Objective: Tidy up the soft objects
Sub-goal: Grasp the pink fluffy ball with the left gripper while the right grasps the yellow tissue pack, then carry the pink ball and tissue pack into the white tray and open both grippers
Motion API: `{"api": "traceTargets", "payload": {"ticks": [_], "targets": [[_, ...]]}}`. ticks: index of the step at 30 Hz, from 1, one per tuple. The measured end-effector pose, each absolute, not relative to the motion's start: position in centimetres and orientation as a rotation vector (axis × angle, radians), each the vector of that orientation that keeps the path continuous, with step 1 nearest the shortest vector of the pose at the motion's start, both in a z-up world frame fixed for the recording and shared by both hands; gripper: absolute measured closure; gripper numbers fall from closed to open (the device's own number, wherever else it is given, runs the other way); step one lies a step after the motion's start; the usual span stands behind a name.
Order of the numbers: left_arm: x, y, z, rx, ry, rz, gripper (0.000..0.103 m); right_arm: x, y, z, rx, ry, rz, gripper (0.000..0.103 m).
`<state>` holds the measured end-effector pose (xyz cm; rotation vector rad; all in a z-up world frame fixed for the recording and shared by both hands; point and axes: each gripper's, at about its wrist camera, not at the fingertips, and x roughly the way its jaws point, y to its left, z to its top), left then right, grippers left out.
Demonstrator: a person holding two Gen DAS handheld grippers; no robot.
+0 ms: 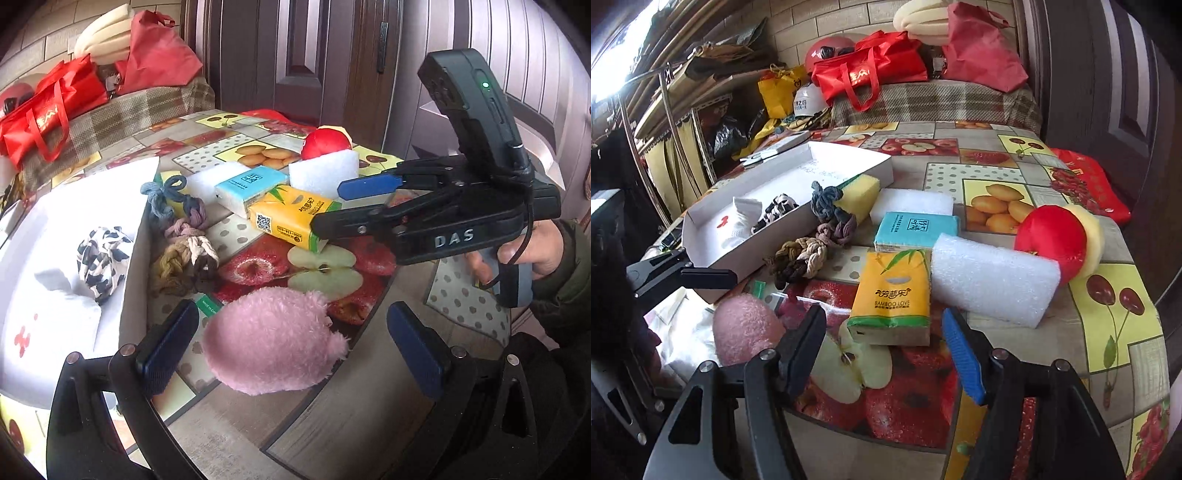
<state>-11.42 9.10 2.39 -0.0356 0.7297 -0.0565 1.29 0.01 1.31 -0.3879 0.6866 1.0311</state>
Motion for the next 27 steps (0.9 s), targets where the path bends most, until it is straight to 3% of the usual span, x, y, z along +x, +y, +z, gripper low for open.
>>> {"api": "traceTargets", "payload": {"ticks": [5,7,8,11,18,27], "targets": [[-9.7,9.4,1.1,-0.044,0.822,-0.010,0.004,2.1,3.5,-0.7,-0.466,0.728,0.978,0.037],[-9.6,9.2,1.0,-0.013,0.824,0.003,0.018,2.4,4.0,-1.2,-0.473,0.753,0.972,0.043],[-9.7,9.2,0.9,0.000,0.820,0.011,0.034,2.5,3.7,-1.0,-0.453,0.751,0.986,0.054],[-10.3,9.4,1.3,-0.014,0.783,-0.017,0.038,2.4,1.9,0.2,-0.367,0.704,1.007,0.054],[-15.5,8.6,4.9,0.034,0.434,-0.005,0.038,0.5,-4.1,4.9,-0.069,0.389,0.990,0.053],[-19.6,13.8,5.9,-0.069,0.322,0.207,0.038,0.5,-3.9,4.4,-0.061,0.366,0.923,0.053]]}}
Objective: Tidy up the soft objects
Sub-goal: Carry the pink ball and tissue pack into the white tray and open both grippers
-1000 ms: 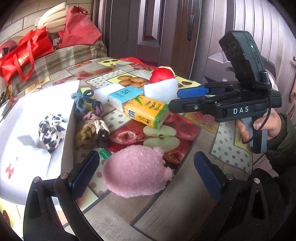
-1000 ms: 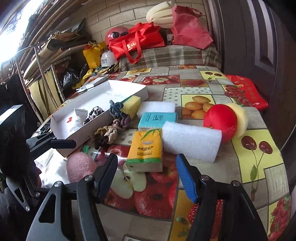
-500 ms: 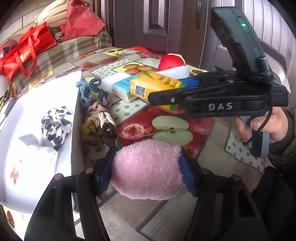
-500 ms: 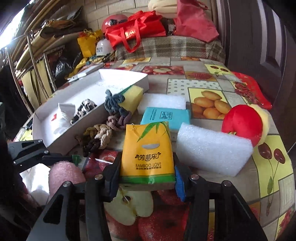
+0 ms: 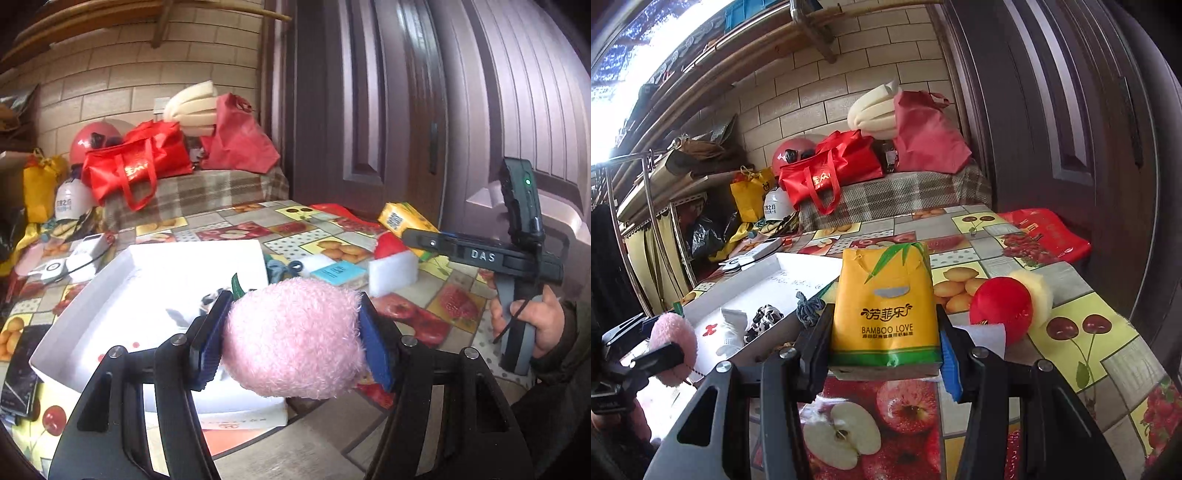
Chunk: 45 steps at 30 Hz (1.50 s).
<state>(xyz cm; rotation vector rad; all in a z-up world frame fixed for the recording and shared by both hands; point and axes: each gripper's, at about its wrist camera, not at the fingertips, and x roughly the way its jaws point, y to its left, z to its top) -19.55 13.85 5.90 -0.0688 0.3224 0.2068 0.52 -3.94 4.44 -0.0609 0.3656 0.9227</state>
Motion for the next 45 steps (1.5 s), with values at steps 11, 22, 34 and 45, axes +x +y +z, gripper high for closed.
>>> {"api": "traceTargets", "payload": {"ticks": [11,22,34,45], "targets": [[-22.2,19.1,5.6,-0.189,0.257,0.419,0.038,-0.6,-3.5,4.5,-0.118,0.322,0.924,0.053],[-22.2,23.3,5.0,-0.211,0.263,0.566,0.038,-1.0,-2.6,4.4,-0.125,0.324,0.966,0.053],[-19.0,26.7,4.8,-0.179,0.286,0.661,0.038,-3.9,3.2,3.7,-0.227,0.307,1.099,0.054],[-16.1,28.9,4.2,-0.236,0.367,0.680,0.038,-6.2,11.5,2.6,-0.326,0.318,1.208,0.054]]}}
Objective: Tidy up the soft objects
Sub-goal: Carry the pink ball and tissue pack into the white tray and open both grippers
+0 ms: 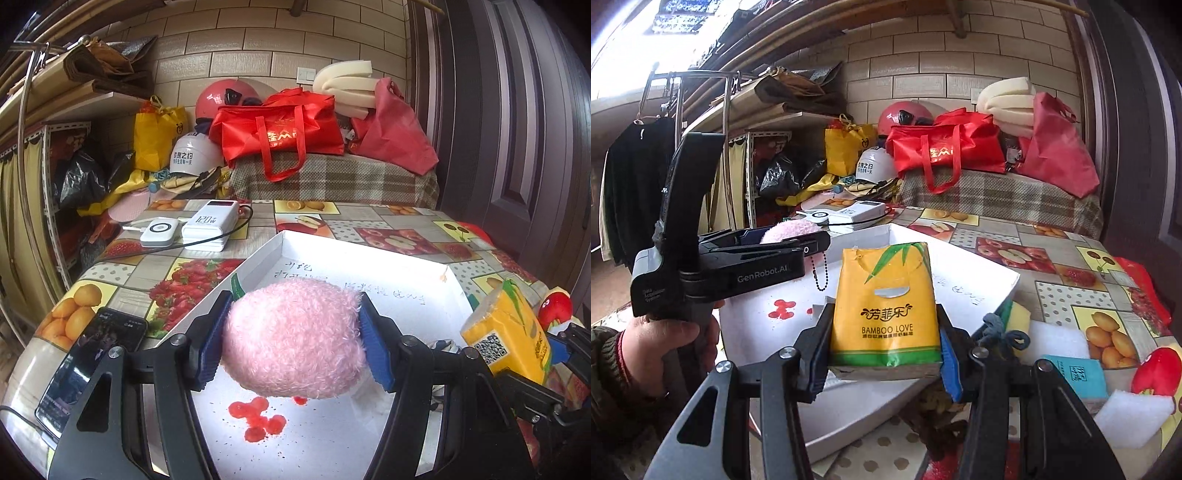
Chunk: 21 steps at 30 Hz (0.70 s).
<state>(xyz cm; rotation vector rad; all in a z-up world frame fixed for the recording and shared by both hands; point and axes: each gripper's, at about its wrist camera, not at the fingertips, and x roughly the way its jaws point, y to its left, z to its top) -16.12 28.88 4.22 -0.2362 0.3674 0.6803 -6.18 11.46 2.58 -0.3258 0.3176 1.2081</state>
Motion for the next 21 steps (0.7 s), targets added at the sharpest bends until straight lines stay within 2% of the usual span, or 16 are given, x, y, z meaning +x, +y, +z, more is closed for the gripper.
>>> {"api": "traceTargets", "payload": {"ticks": [8,13,14,15,16,18,20,21], "targets": [[-16.0,29.0,4.2,-0.245,0.376,0.680,0.036,-4.7,15.9,2.3,-0.342,0.370,1.164,0.053],[-16.1,28.6,4.3,-0.224,0.364,0.703,0.032,-4.6,16.2,2.2,-0.350,0.380,1.146,0.048],[-16.2,28.5,4.4,-0.220,0.359,0.714,0.031,-4.6,16.1,2.2,-0.349,0.378,1.143,0.038],[-16.3,28.4,4.5,-0.216,0.352,0.726,0.029,-4.7,16.1,2.2,-0.349,0.375,1.136,0.020],[-16.5,28.3,4.5,-0.211,0.343,0.732,0.026,-4.7,16.0,2.2,-0.348,0.372,1.127,0.015],[-16.7,28.1,4.6,-0.201,0.328,0.736,0.003,-4.7,15.9,2.3,-0.341,0.358,1.120,0.014],[-16.7,27.9,4.7,-0.189,0.320,0.747,0.000,-4.9,15.7,2.4,-0.338,0.342,1.115,0.011],[-16.8,27.8,4.7,-0.185,0.315,0.752,0.000,-5.0,15.7,2.5,-0.338,0.335,1.109,0.006]]}}
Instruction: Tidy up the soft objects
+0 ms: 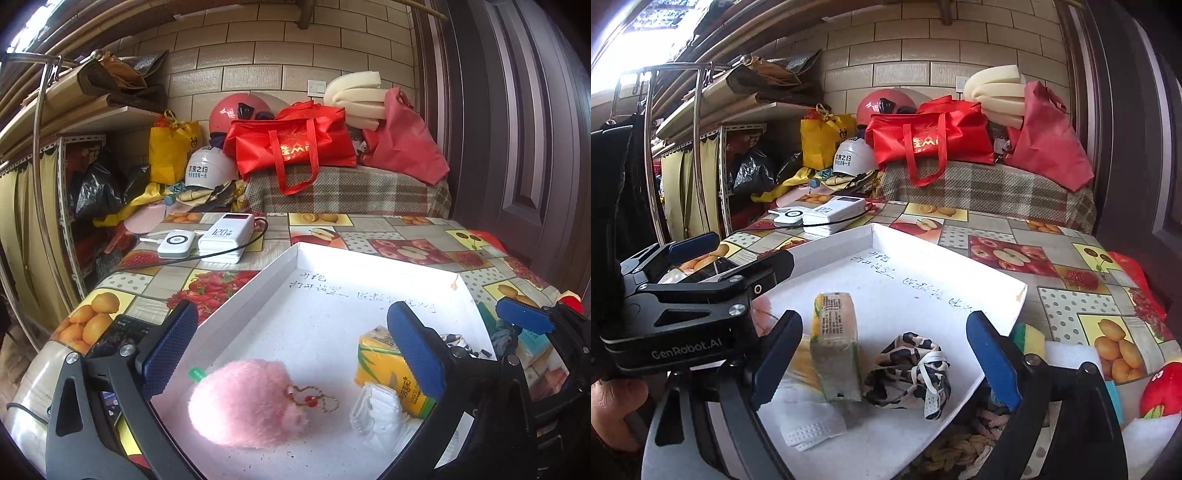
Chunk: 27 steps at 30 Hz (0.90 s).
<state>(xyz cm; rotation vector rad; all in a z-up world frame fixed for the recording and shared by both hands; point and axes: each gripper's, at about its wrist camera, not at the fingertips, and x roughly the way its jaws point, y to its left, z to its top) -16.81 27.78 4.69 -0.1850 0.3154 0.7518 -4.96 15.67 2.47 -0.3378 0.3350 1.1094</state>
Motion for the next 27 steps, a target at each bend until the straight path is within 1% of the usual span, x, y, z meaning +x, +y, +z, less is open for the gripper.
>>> {"api": "traceTargets", "payload": {"ticks": [2,27], "targets": [[-16.92,27.76,4.68,-0.183,0.312,0.760,0.000,-5.00,15.69,2.51,-0.340,0.328,1.103,0.000],[-17.22,28.08,4.72,-0.204,0.300,0.779,0.000,-4.30,15.16,2.66,-0.296,0.336,1.085,0.000]]}}
